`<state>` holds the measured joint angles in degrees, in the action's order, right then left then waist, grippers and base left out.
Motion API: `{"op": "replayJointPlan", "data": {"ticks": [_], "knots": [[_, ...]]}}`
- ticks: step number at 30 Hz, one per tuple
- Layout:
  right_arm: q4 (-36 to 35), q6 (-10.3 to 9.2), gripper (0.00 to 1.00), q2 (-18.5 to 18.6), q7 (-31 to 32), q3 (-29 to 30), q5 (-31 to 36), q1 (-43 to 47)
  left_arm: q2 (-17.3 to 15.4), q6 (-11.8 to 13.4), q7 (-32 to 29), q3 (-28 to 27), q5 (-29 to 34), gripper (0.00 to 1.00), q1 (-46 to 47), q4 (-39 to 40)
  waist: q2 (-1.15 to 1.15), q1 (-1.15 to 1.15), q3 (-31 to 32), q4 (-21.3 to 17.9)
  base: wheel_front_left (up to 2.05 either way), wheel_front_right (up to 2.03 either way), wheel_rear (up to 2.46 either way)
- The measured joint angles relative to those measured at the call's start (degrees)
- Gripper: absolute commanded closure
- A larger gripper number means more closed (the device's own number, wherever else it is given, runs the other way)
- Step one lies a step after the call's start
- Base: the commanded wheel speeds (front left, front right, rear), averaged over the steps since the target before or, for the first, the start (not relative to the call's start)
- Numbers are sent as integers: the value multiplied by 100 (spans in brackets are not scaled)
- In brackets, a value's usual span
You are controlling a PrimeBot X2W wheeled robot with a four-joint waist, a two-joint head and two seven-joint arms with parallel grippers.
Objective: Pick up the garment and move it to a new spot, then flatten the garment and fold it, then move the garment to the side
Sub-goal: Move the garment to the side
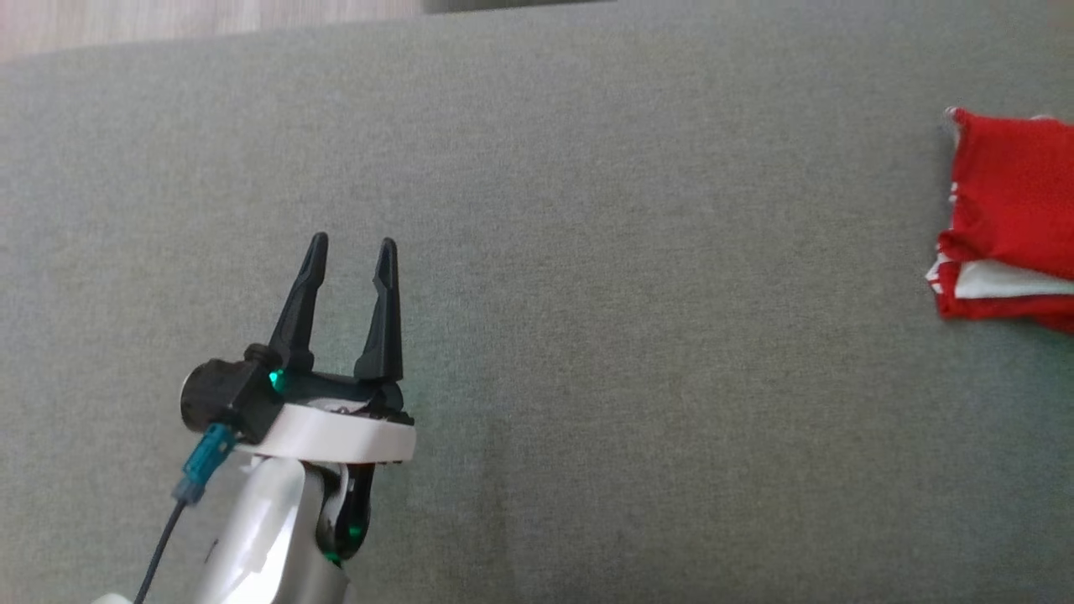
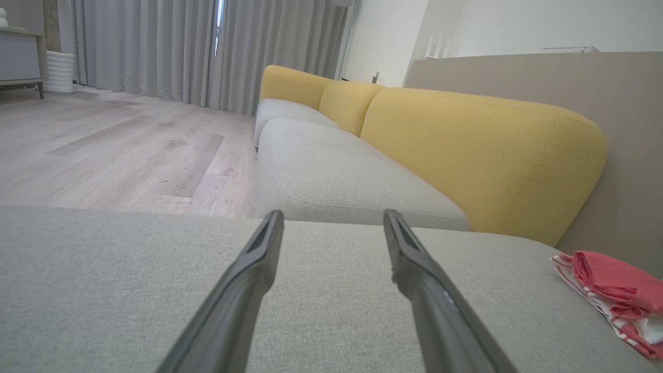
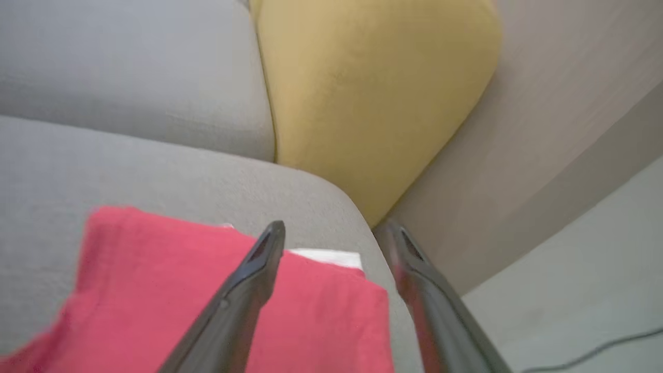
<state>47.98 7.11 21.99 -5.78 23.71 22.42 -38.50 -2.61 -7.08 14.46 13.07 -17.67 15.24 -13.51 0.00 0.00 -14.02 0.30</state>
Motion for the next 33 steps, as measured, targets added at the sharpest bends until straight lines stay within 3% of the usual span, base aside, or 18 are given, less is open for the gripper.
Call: {"op": "replayJointPlan", "data": {"ticks": [10, 20, 27, 33], "knots": [[-887, 0, 0, -1103, -355, -778, -853, -70, 0, 5, 0, -236, -14, 0, -187, 34, 0, 1, 562, -43, 0, 0, 0], [-1913, 0, 0, -1725, -545, -1443, -2105, 915, -2, 158, 0, -488, -111, 0, -620, 77, 0, 1, 1053, 13, 0, 0, 0], [-2069, 0, 0, -1859, -781, -1788, -2469, 1878, -2, 153, 0, -571, -182, 0, -879, 102, 0, 1, 1236, 73, 0, 0, 0], [-2313, 0, 0, -1903, -844, -2111, -3170, 2757, -4, 153, 0, -605, -186, 0, -1174, 157, 0, 1, 1319, 84, 0, 0, 0]]}}
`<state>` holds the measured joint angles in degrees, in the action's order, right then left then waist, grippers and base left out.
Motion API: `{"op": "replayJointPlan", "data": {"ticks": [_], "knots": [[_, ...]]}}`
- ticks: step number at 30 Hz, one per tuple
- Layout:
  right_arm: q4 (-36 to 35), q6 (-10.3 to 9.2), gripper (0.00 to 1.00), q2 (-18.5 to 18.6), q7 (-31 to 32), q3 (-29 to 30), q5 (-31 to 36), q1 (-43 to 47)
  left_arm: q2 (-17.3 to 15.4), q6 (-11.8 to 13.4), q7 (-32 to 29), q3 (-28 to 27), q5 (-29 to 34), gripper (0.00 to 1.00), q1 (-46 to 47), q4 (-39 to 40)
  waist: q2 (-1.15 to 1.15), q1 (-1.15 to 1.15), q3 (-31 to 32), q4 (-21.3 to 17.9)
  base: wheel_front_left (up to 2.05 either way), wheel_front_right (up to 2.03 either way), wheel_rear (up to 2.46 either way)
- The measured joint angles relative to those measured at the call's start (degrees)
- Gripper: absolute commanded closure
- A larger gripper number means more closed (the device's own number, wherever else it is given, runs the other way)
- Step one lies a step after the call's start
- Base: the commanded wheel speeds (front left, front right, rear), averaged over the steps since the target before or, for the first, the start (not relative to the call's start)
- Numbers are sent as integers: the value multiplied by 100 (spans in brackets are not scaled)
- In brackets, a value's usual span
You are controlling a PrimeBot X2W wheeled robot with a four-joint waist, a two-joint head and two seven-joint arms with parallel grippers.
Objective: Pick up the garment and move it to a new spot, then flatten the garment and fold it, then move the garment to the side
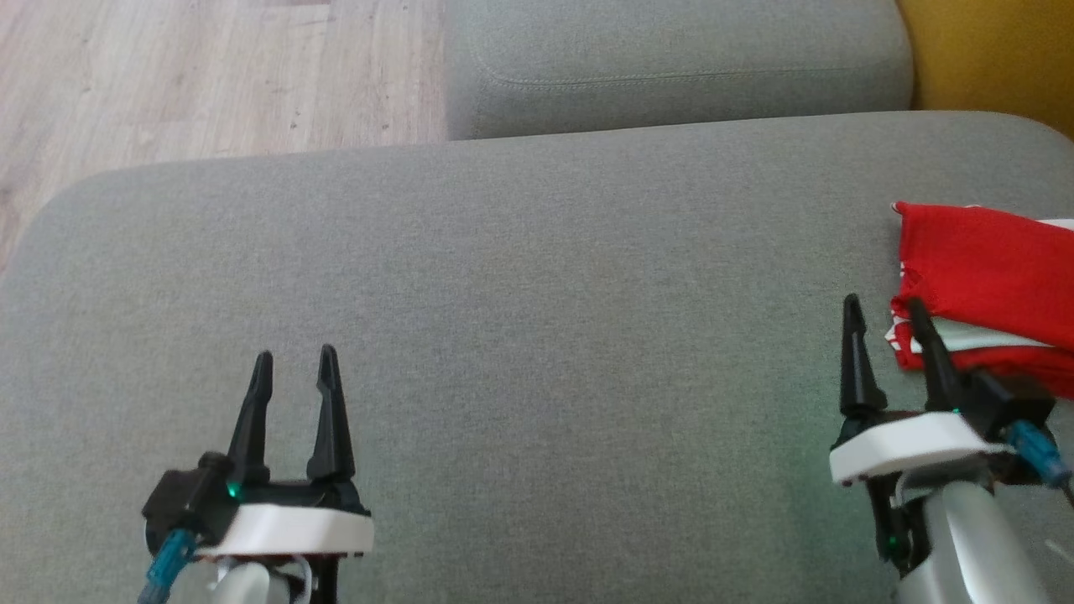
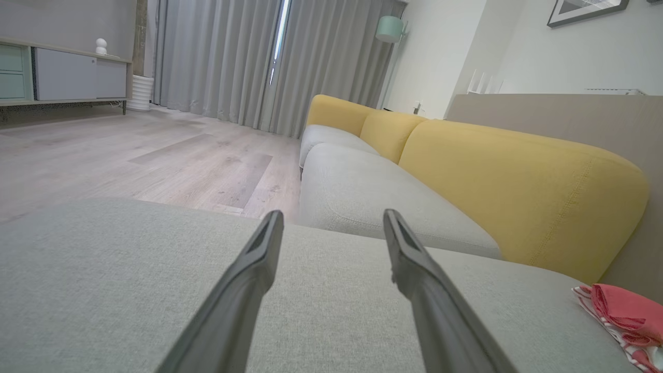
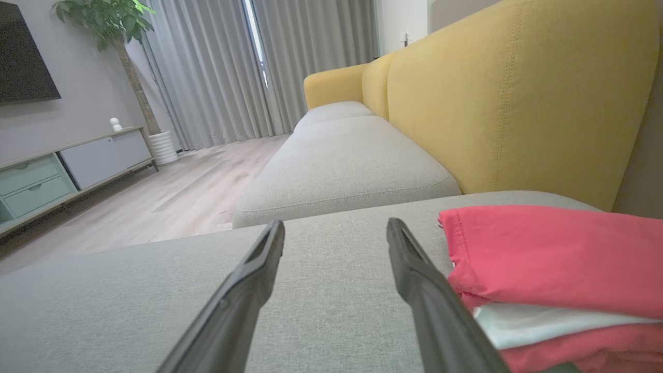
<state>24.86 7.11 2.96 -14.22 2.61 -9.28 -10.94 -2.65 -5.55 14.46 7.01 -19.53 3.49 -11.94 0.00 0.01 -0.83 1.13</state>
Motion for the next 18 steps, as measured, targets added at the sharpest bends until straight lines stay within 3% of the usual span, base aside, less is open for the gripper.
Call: {"op": "replayJointPlan", "data": {"ticks": [5, 18], "knots": [[-433, 0, 0, -20, 0, -189, -201, 328, -1, 0, 0, -90, -26, 0, -175, 21, 0, 0, 34, -50, 0, 0, 0], [-577, 0, 0, -20, -14, -236, -271, 352, -1, -35, 0, -138, -219, 0, -172, 107, 0, -1, 50, -103, 0, 0, 0]]}}
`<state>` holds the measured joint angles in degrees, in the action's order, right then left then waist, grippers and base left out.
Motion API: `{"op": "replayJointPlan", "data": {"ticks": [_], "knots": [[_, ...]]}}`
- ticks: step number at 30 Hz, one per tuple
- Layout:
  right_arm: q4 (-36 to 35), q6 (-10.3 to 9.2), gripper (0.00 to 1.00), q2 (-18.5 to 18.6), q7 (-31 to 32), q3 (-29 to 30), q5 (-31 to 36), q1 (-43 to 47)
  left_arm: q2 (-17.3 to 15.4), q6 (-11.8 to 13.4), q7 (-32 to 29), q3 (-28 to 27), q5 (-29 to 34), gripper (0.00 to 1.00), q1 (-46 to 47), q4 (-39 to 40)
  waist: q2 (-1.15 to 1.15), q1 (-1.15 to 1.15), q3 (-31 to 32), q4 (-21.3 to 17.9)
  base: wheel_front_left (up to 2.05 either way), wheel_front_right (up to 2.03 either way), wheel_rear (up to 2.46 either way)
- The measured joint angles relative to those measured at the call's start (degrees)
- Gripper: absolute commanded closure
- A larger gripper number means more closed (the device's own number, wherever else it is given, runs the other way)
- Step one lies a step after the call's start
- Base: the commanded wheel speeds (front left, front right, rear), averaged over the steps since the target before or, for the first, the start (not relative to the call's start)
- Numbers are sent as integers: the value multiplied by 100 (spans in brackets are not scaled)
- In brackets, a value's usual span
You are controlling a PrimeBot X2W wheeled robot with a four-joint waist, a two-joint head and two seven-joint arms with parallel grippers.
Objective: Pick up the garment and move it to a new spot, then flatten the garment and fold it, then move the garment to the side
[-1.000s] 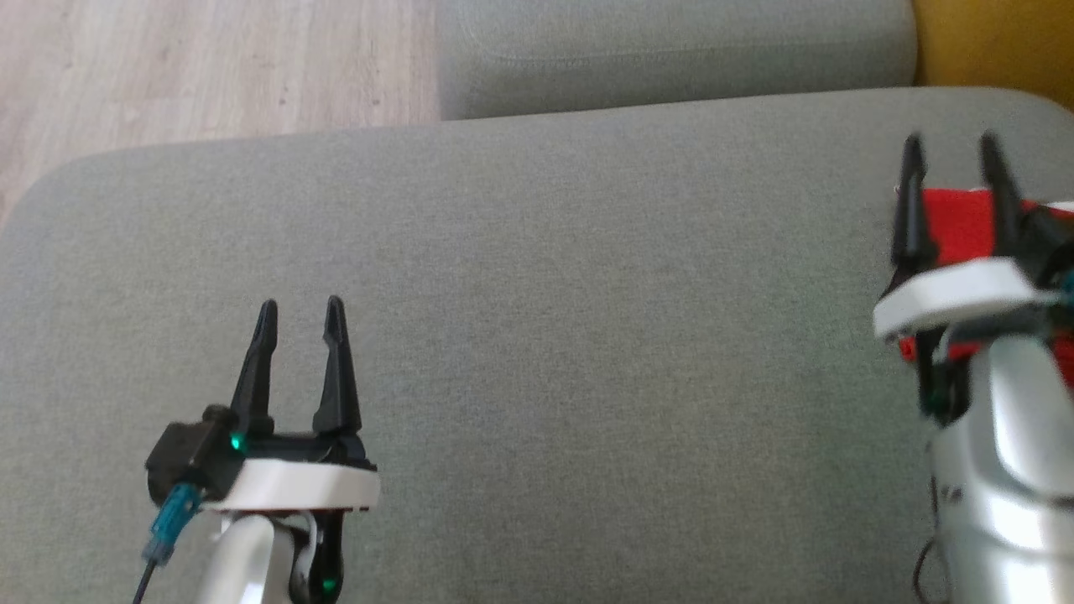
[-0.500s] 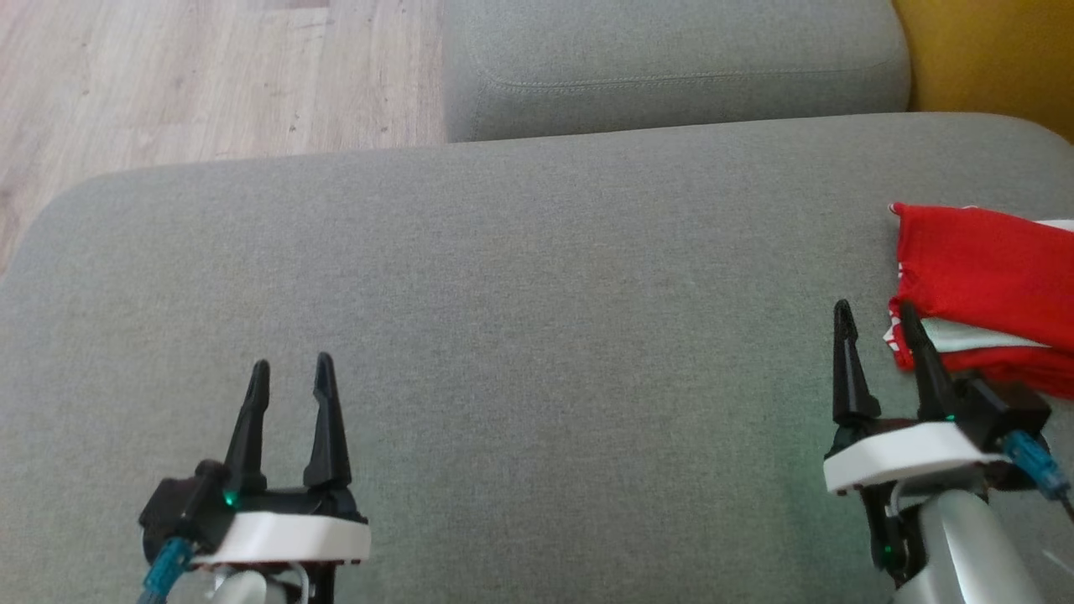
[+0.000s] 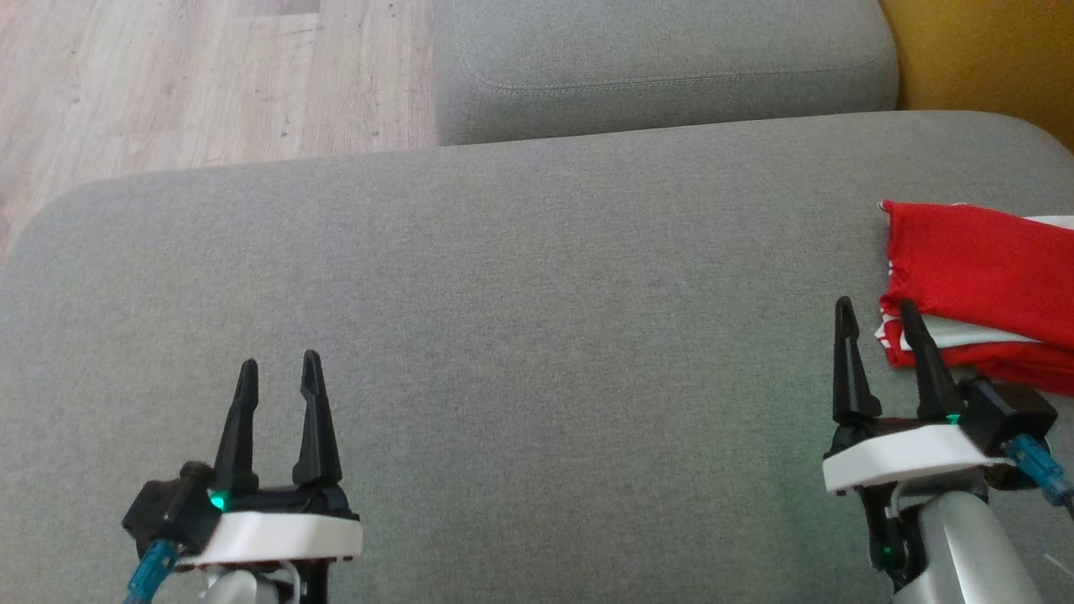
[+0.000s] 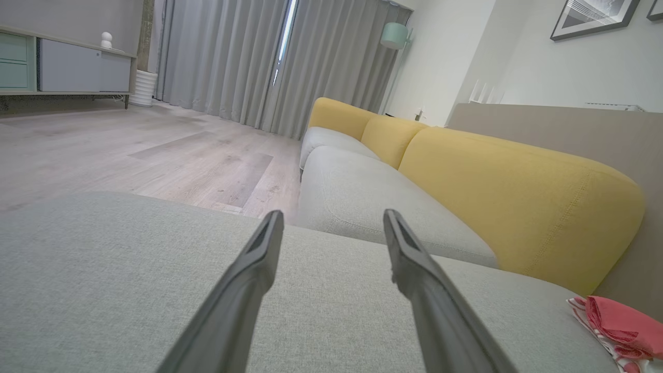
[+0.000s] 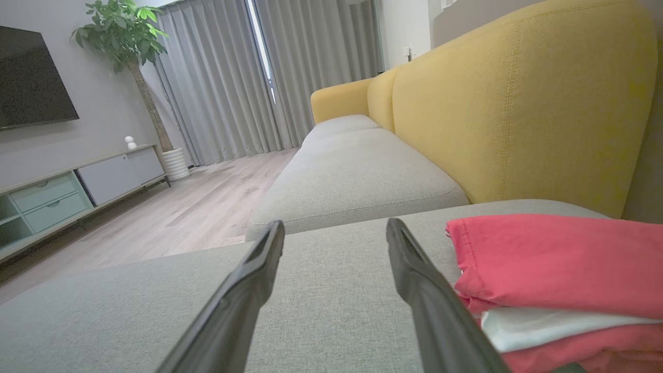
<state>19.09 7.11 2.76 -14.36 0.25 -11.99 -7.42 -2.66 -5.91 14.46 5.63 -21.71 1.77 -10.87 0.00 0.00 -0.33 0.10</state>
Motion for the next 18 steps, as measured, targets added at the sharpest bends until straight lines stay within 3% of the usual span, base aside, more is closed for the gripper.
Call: {"op": "replayJointPlan", "data": {"ticks": [9, 10, 18], "knots": [[-18, 0, 0, 0, 0, -122, -56, 1, 0, -15, 0, -21, -59, 0, -1, 1, 0, 0, 8, -4, 0, 0, 0], [-18, 0, 100, 0, 0, -123, -56, 1, 0, -15, 0, -21, -69, 100, -1, 2, 0, 0, 8, -4, 0, 0, 0], [489, -2, 100, -15, 69, -132, -189, 394, 3, -14, -85, -3, -225, 100, -358, -528, 0, 0, 8, -5, 0, 0, 0]]}}
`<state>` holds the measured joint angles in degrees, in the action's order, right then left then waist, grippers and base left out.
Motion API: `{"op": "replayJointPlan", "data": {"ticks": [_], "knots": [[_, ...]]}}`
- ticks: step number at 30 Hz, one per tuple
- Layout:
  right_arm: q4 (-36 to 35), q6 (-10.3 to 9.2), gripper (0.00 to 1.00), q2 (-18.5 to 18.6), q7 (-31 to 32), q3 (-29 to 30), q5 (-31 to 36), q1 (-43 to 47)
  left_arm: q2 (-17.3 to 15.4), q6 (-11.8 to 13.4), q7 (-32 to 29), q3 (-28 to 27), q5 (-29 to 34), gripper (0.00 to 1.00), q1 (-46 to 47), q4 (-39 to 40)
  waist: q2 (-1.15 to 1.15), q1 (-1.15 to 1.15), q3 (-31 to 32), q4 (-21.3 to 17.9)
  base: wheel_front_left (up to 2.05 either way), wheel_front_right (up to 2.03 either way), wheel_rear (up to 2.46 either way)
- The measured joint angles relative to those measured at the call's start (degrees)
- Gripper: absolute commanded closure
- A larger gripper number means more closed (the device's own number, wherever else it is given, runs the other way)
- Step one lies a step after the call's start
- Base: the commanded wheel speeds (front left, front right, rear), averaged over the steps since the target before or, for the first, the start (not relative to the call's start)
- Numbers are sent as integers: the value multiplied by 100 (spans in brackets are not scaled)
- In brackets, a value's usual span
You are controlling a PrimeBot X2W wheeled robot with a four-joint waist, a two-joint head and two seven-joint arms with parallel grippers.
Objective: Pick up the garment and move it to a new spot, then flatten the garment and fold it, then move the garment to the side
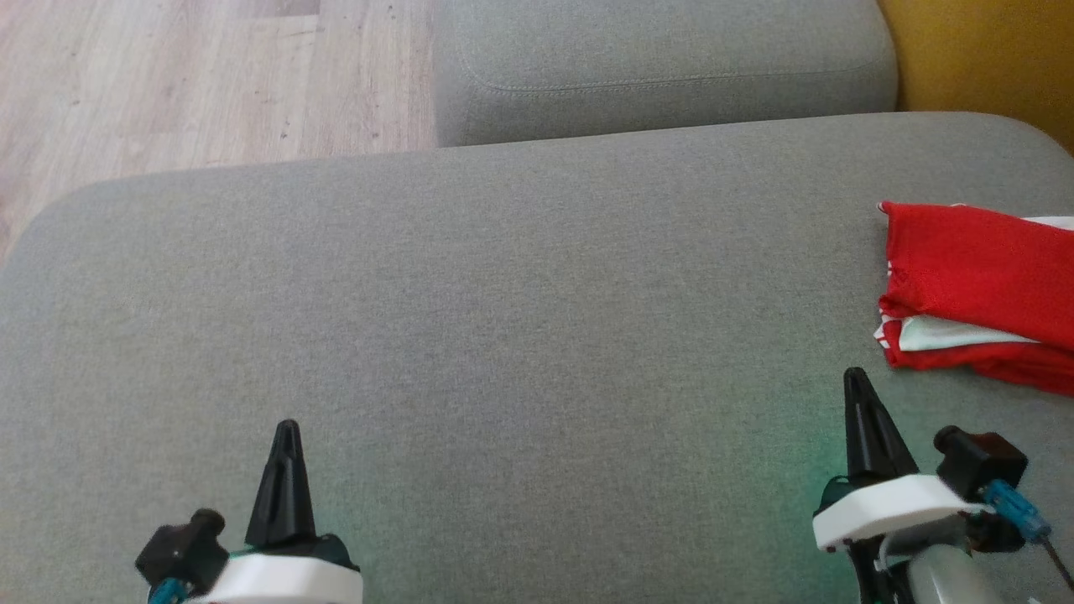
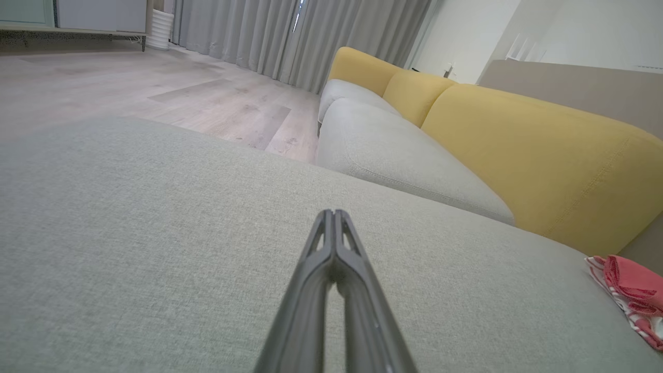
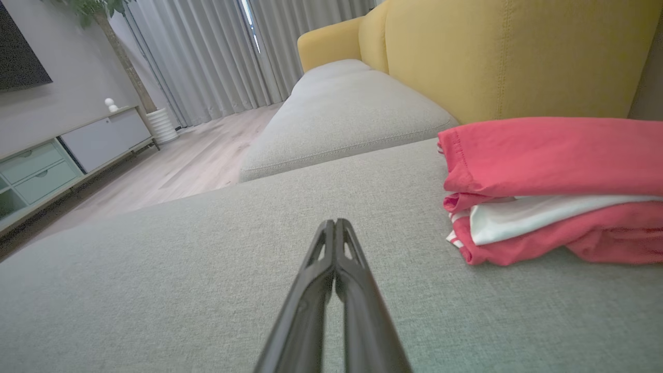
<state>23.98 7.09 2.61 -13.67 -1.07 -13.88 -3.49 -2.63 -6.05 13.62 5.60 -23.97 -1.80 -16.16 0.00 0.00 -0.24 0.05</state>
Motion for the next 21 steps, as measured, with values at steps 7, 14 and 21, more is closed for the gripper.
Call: {"op": "replayJointPlan", "data": {"ticks": [7, 14, 21], "knots": [[-44, 0, 100, -1, 119, 30, -444, -14, 0, 0, -103, -16, -391, 100, 37, 2, 0, 0, 0, 0, 0, 0, 0], [-99, 0, 100, -1, 219, 92, -892, -14, 0, 0, -205, -51, -779, 100, 38, 2, 0, 0, 1, -1, 0, 0, 0], [-129, 0, 100, -1, 316, 131, -1273, -14, 0, -1, -304, -138, -1109, 100, 44, 2, 0, 0, 1, -1, 0, 0, 0]]}}
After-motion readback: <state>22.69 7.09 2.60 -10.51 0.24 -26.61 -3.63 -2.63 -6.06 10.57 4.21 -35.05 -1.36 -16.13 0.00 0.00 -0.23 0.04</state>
